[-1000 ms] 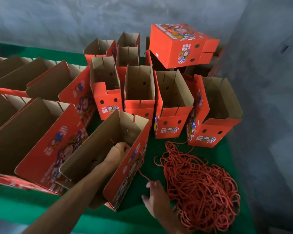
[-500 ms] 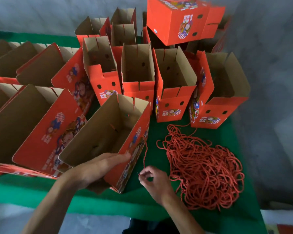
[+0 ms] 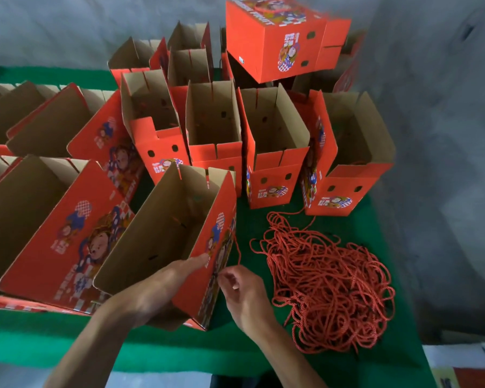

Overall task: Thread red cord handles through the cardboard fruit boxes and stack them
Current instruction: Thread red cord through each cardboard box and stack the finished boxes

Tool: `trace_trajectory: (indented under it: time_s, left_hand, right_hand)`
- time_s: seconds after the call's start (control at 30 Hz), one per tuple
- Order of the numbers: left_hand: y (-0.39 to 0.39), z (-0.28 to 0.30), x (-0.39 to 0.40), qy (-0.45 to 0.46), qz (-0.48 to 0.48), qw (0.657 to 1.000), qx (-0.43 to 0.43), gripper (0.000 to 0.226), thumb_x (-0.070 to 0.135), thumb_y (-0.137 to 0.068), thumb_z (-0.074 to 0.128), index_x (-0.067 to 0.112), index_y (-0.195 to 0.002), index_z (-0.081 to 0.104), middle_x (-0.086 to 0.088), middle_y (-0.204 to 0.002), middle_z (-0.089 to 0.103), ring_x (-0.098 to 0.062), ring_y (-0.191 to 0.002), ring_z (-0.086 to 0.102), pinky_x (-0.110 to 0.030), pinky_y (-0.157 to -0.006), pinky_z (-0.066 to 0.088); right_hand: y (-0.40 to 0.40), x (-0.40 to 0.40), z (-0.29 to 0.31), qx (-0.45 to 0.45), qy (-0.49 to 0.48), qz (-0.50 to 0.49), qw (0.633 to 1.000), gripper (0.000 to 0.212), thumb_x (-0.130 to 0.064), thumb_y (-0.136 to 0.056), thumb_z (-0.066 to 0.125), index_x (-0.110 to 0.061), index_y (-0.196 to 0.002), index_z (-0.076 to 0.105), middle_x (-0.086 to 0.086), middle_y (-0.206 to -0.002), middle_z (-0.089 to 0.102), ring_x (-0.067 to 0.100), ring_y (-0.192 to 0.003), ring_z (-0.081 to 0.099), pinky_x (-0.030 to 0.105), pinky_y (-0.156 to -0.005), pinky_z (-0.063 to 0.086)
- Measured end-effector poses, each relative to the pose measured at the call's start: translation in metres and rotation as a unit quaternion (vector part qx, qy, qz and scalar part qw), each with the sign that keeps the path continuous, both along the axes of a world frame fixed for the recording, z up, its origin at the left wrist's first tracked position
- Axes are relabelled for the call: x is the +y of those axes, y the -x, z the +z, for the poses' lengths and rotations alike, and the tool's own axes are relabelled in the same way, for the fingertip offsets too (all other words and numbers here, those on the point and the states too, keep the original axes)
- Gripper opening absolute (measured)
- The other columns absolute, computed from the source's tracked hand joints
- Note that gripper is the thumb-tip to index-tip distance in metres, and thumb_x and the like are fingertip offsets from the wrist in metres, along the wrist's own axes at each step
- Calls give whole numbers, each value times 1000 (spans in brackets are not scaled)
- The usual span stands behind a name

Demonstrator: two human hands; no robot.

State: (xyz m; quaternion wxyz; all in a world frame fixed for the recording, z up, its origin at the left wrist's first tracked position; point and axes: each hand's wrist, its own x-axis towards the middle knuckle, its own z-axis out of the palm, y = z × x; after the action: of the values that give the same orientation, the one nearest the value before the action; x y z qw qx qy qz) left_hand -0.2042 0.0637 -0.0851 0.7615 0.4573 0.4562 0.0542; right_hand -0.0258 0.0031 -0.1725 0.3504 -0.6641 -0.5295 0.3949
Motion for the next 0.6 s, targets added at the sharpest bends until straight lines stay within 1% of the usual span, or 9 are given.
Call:
trace_trajectory:
  time_s: [0.07,0.13,0.2,0.3,0.37,0.43,0.5,0.53,0.6]
  left_hand:
    - [0,0,1,-15,-9,1000,4,69,79,-82,55,38,-136,50,1,-129,69,-24,-118,67,-48,-108,46]
    - [-1,-1,3,-15,-11,1000,6,70,80,-82,56,37,-137,49,1,-129,69,-25,-119,67,-49,-108,47]
    - [-5,-4,3,7,-9,1000,-7,72,79,-83,56,35,-139,48,-4,-132,68,-29,-120,66,-52,-107,47]
    - [-11,-4,4,13,-20,1000,-12,70,86,-81,48,45,-137,48,1,-134,66,-24,-123,64,-47,-105,50]
    - [-16,0,10,2,6,1000,25,67,86,-85,40,42,-134,53,-1,-128,70,-23,-119,67,-45,-103,52]
    - [-21,5,20,-59,-1,992,109,51,65,-99,42,29,-129,59,-3,-114,75,-21,-107,72,-46,-101,54]
    - [-27,9,28,-123,-72,977,161,28,37,-102,57,17,-119,66,-5,-105,77,-18,-97,75,-41,-91,60]
    - [-31,10,31,-161,-112,964,182,23,30,-99,63,14,-114,67,-6,-103,77,-17,-92,75,-36,-85,62]
    - [-38,9,34,-239,-171,928,227,20,26,-95,68,11,-107,65,-6,-101,75,-15,-85,74,-27,-73,61]
  right_hand:
    - [-2,1,1,-9,-3,12,1000,18,-26,-104,61,-15,-112,73,-3,-109,71,7,-91,67,26,-81,57]
    - [-5,0,3,1,0,19,1000,17,-27,-104,61,-16,-109,73,-5,-105,71,0,-87,65,14,-75,53]
    - [-8,0,3,23,-2,27,999,16,-26,-104,62,-16,-102,74,-10,-97,71,-4,-83,65,10,-71,50]
    - [-8,4,3,56,21,-8,998,14,-27,-100,67,-25,-90,76,-16,-83,73,-2,-79,68,13,-68,51]
    - [-8,8,1,126,32,-56,990,10,-24,-94,74,-25,-85,76,-12,-83,76,3,-78,71,18,-70,54]
    - [-9,8,1,182,28,-88,979,9,-19,-89,79,-24,-83,75,-4,-84,77,11,-78,72,29,-76,59]
    - [-9,8,0,218,43,-97,970,13,-16,-89,79,-23,-80,75,-1,-83,77,16,-80,72,39,-82,61]
    - [-8,8,0,233,55,-99,966,14,-13,-90,79,-22,-79,76,-1,-83,77,16,-80,72,39,-84,60]
    - [-7,9,1,245,70,-97,962,15,-10,-91,76,-19,-80,76,-2,-83,77,14,-80,72,32,-82,59]
